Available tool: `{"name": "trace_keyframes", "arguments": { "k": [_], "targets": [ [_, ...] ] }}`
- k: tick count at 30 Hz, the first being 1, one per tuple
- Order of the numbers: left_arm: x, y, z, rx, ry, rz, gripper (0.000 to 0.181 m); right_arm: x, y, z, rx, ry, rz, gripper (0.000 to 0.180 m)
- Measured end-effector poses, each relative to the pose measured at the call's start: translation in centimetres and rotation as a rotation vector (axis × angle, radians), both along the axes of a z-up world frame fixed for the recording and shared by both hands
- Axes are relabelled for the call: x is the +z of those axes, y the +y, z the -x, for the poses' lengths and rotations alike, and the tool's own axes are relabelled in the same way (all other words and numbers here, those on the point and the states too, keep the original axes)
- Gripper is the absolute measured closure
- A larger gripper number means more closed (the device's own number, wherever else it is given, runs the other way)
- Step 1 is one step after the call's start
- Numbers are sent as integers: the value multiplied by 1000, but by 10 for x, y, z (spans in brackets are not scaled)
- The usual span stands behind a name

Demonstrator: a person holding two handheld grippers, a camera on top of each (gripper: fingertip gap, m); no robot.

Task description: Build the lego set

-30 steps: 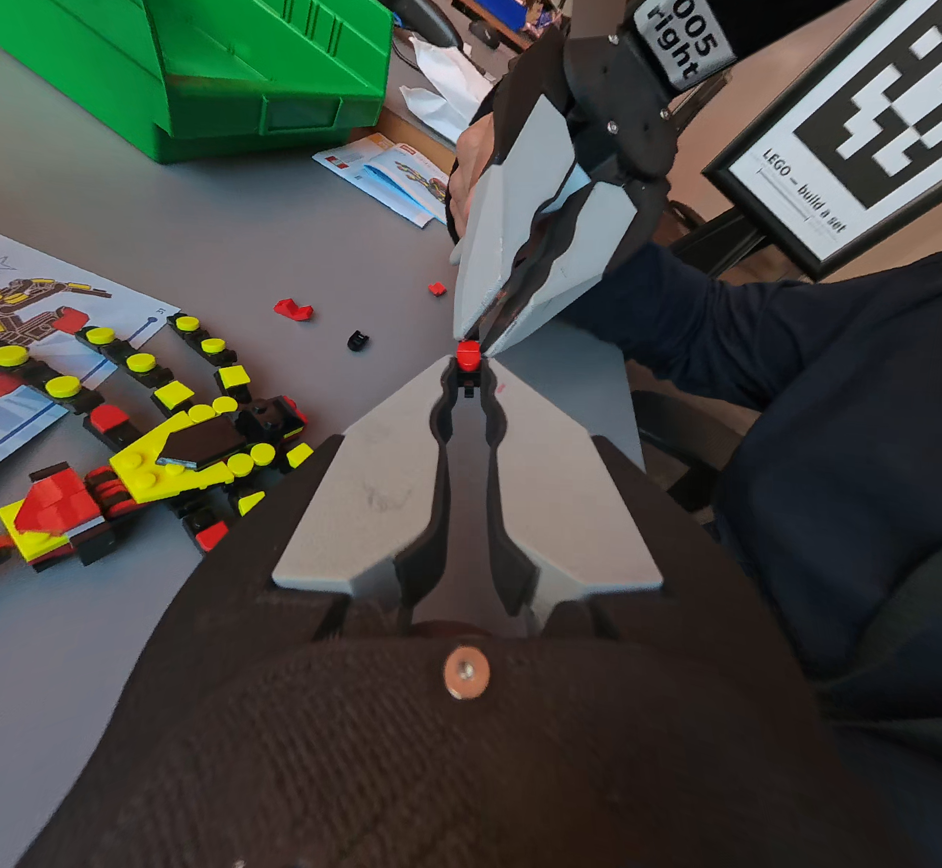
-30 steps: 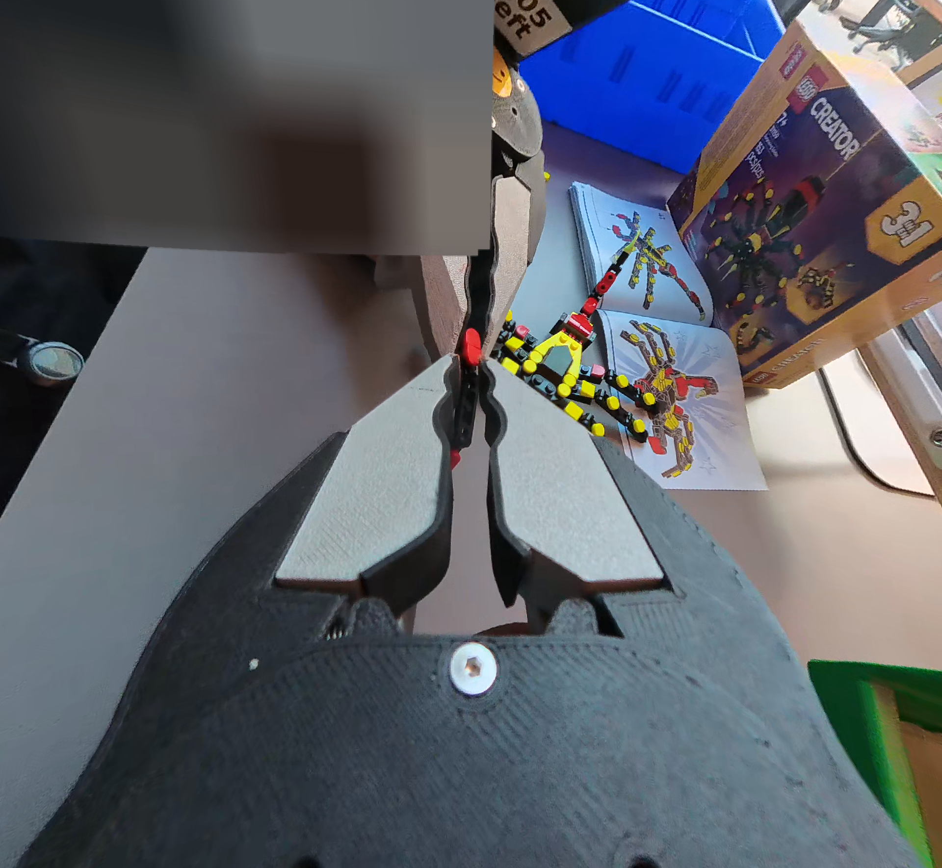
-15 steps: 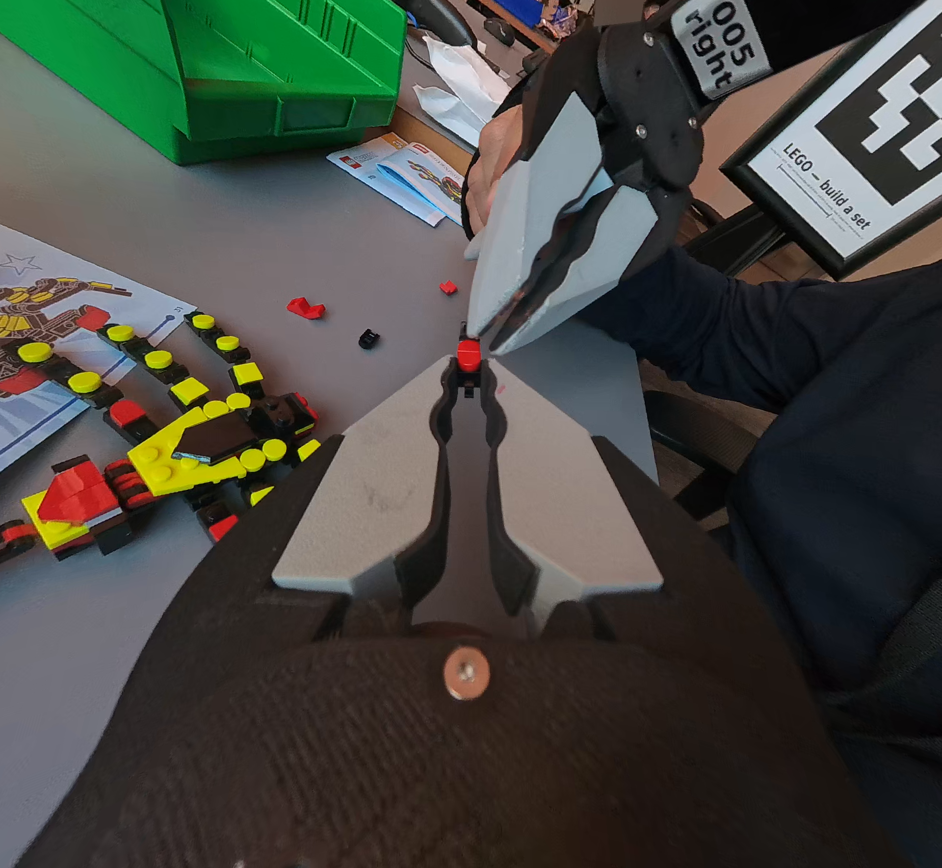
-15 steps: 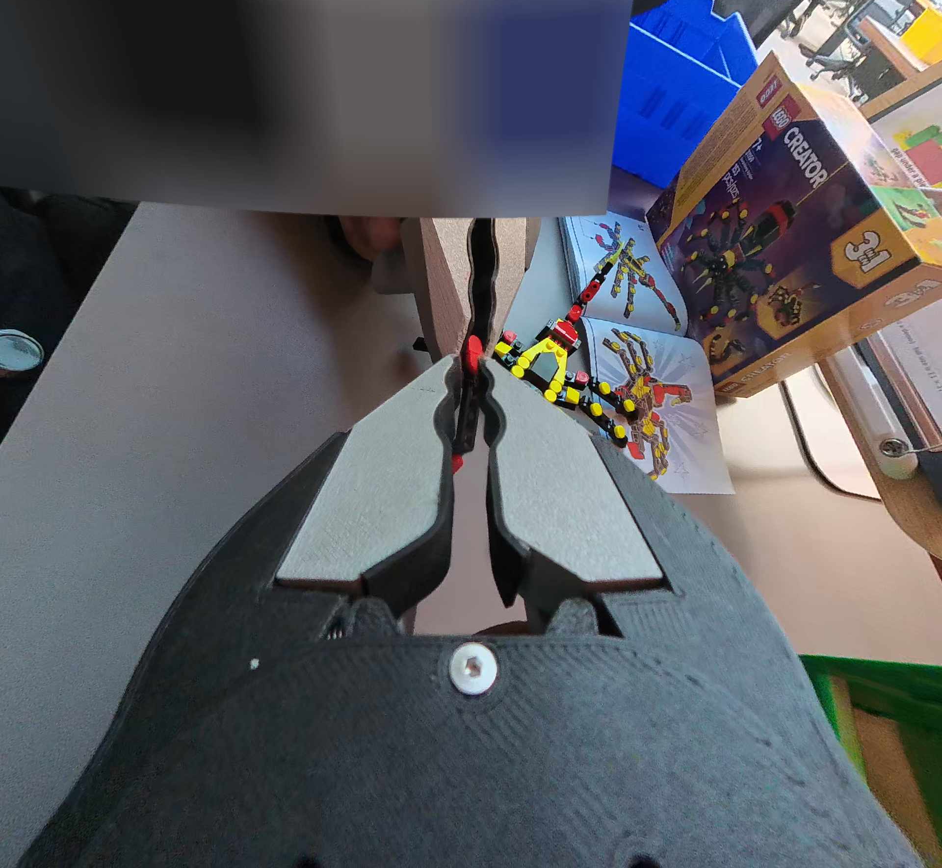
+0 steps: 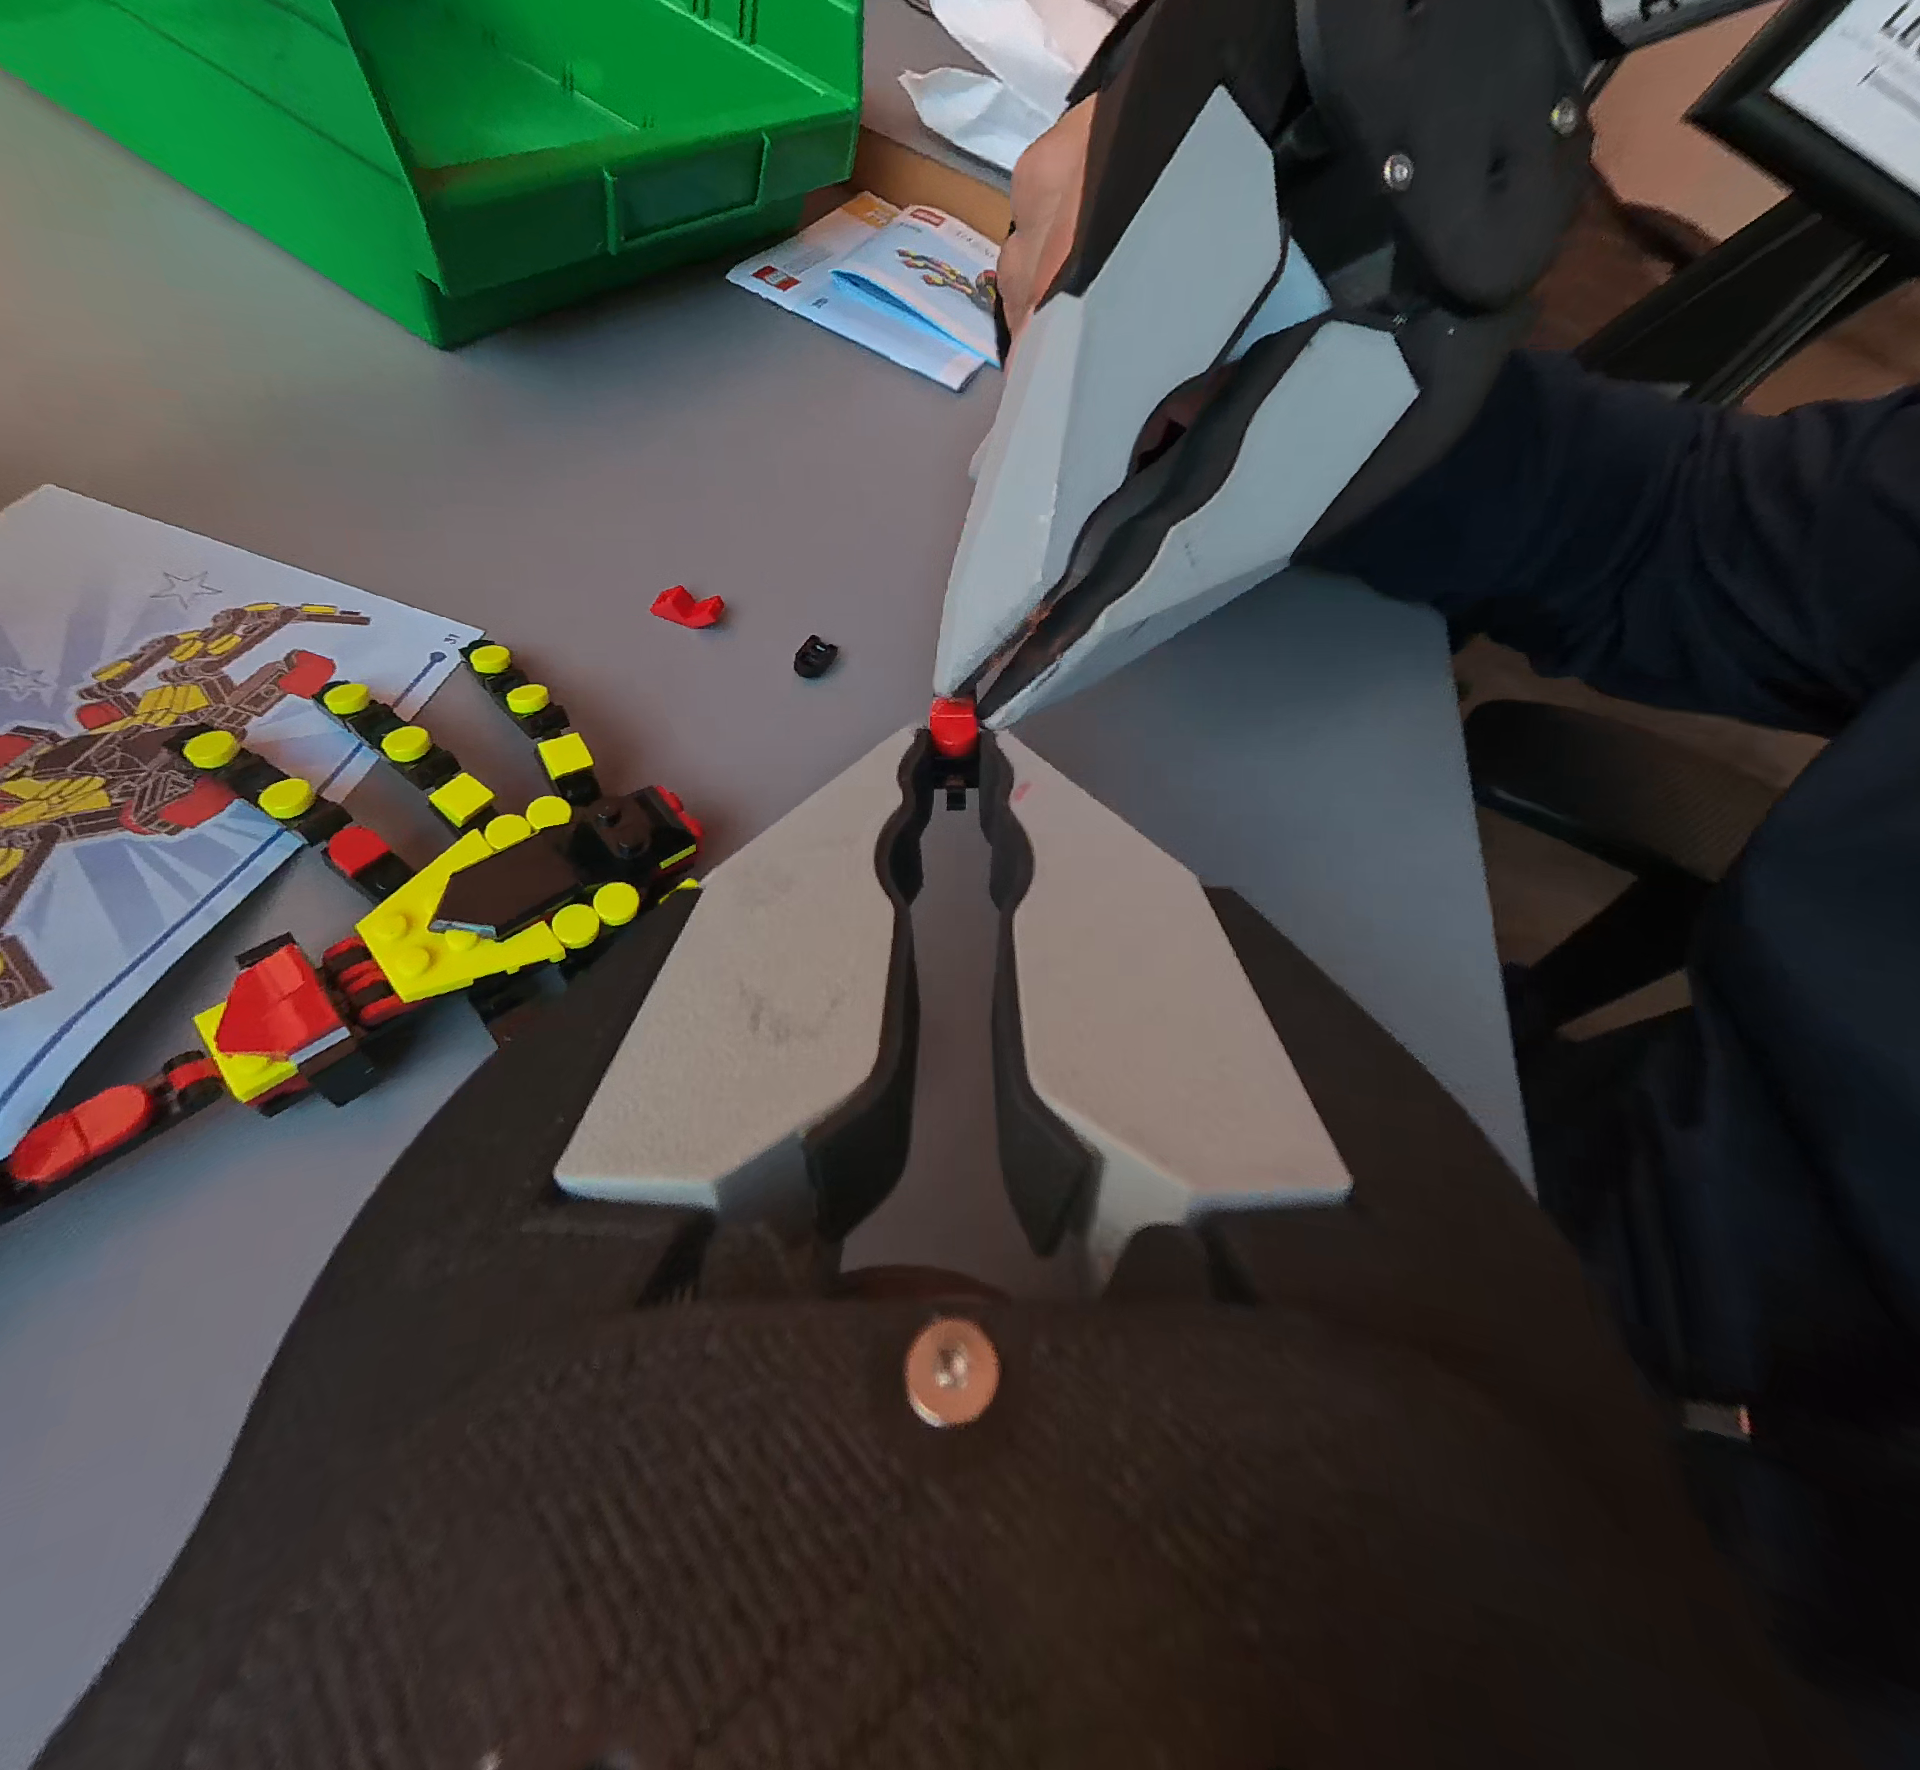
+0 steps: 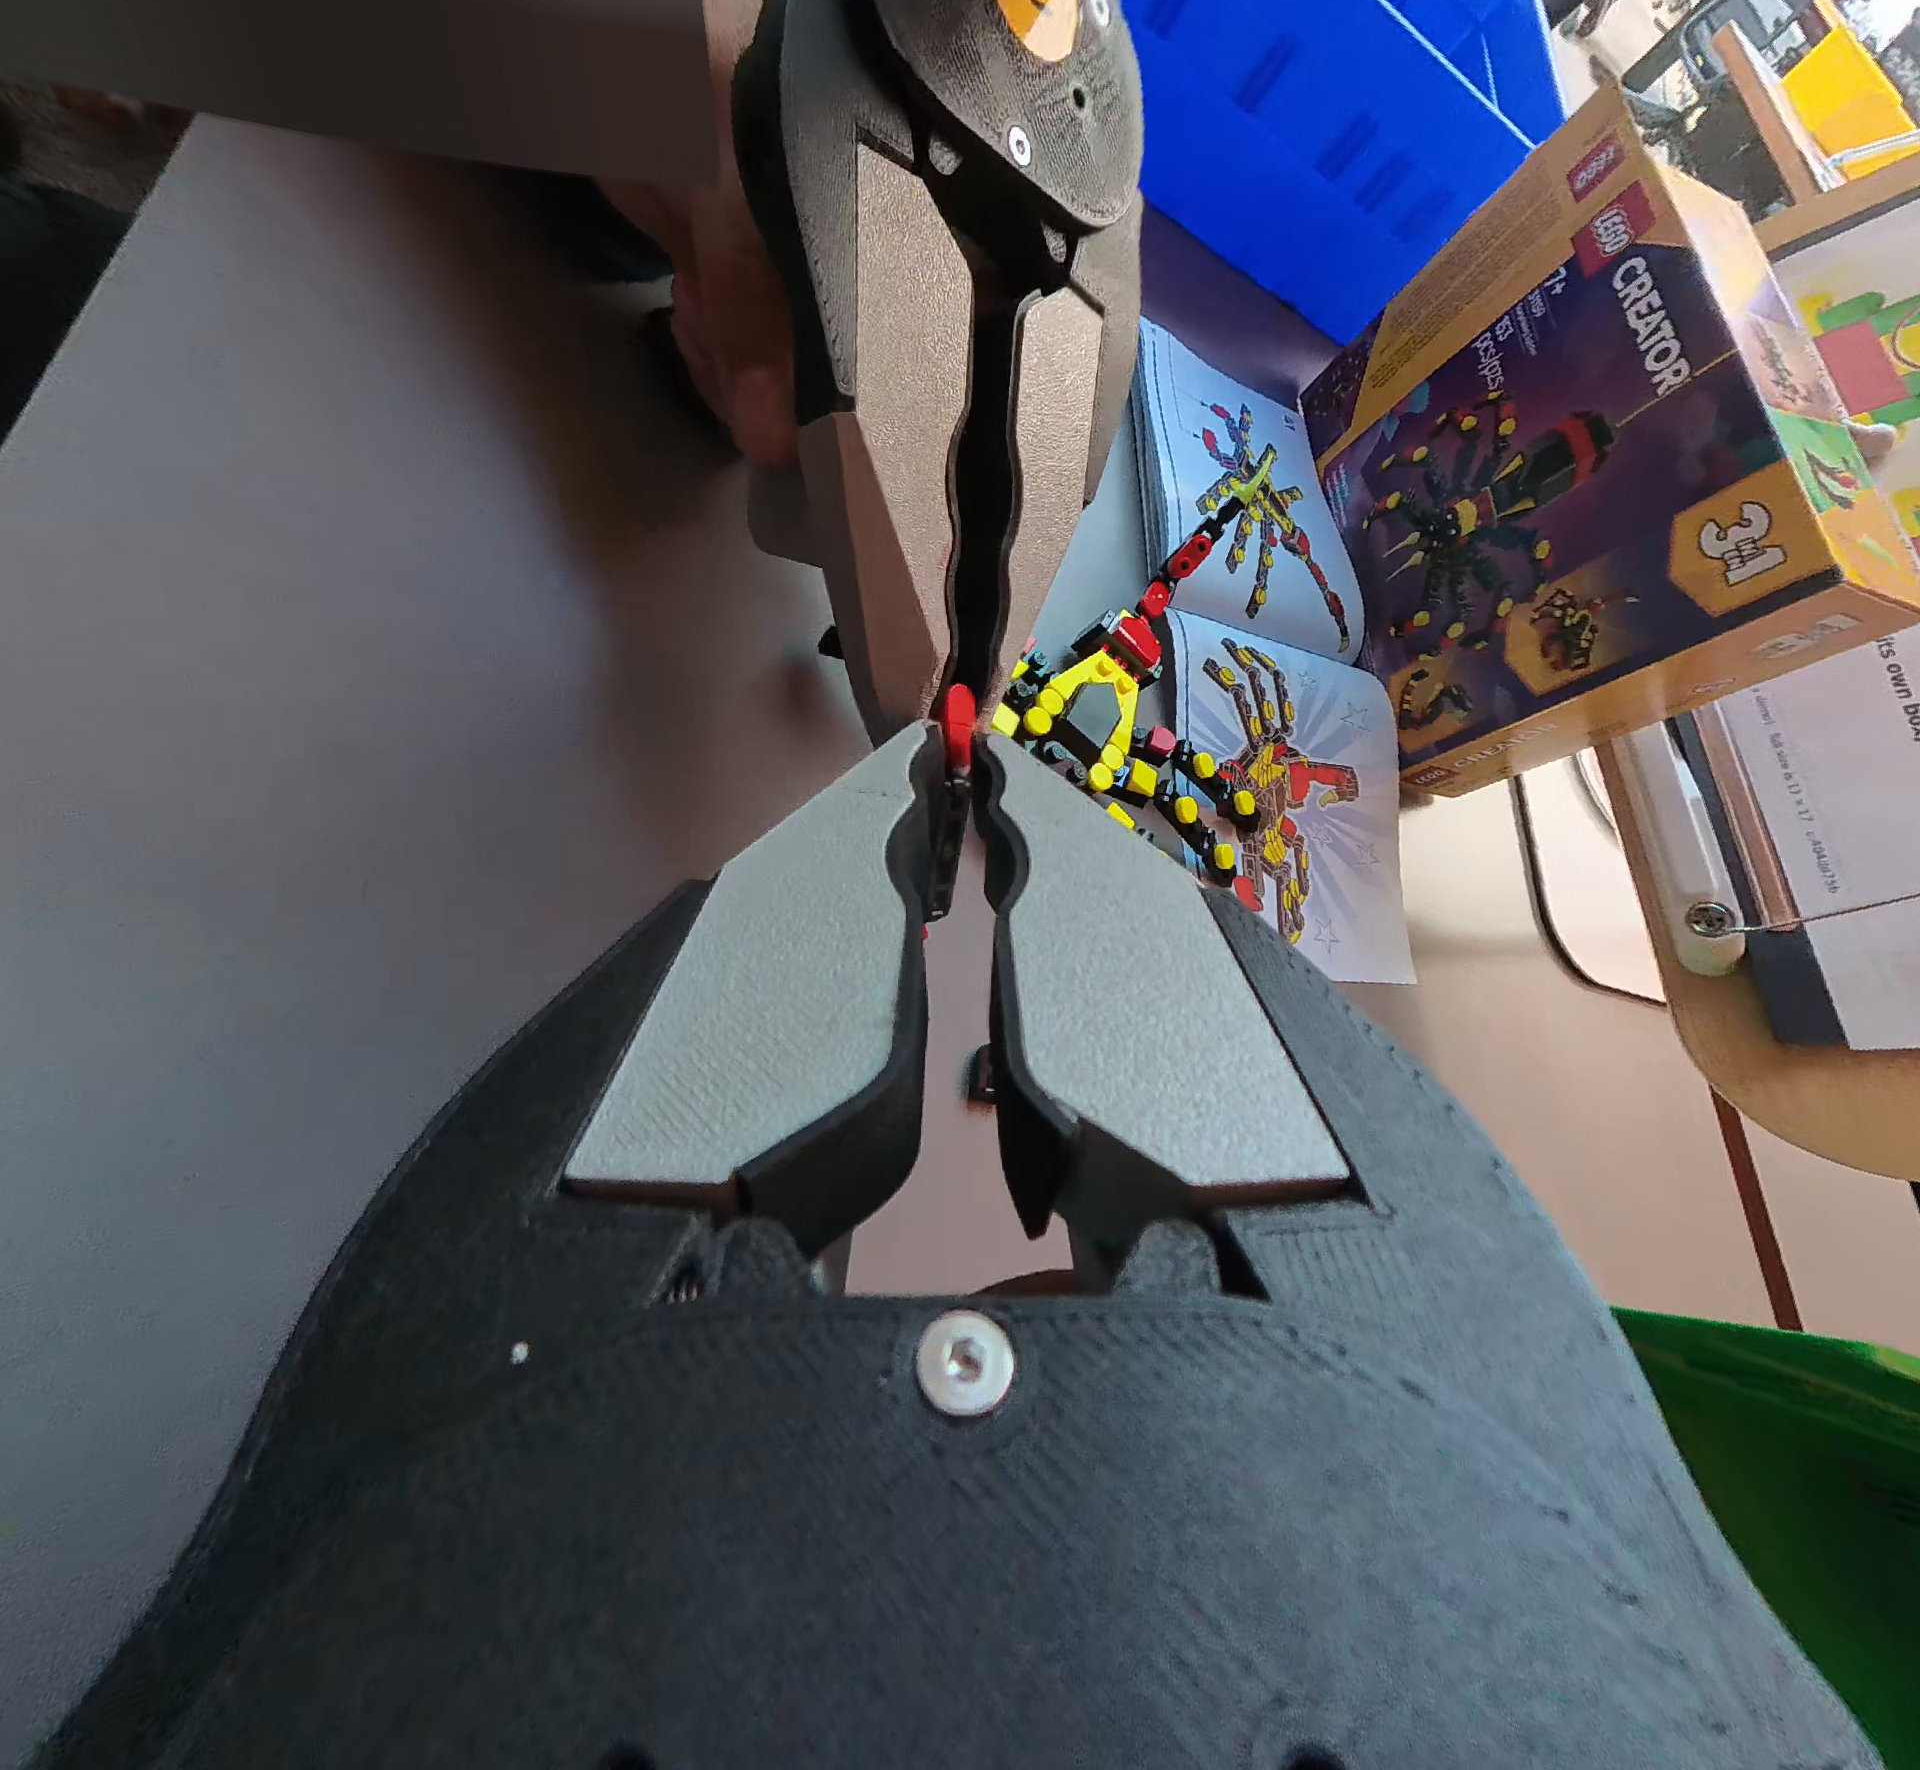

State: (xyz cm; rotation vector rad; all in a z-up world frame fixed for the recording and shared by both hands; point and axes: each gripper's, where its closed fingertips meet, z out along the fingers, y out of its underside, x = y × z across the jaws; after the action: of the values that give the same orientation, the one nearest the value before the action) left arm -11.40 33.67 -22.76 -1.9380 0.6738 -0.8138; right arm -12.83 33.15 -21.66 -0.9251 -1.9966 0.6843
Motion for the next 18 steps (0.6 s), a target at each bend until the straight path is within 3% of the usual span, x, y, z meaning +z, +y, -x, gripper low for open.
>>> {"name": "trace_keyframes", "arguments": {
  "k": [5, 11, 18],
  "targets": [
    [-6, -2, 1, -13, 98, -46, 176, -5, -1, 1, -2, -19, 49, 175],
    [-2, -8, -5, -79, 137, -135, 176, -2, -11, -4, 78, -52, 325, 176],
    [-3, -12, -8, -108, 225, -226, 176, -3, -16, -8, 122, -66, 389, 176]
  ]
}}
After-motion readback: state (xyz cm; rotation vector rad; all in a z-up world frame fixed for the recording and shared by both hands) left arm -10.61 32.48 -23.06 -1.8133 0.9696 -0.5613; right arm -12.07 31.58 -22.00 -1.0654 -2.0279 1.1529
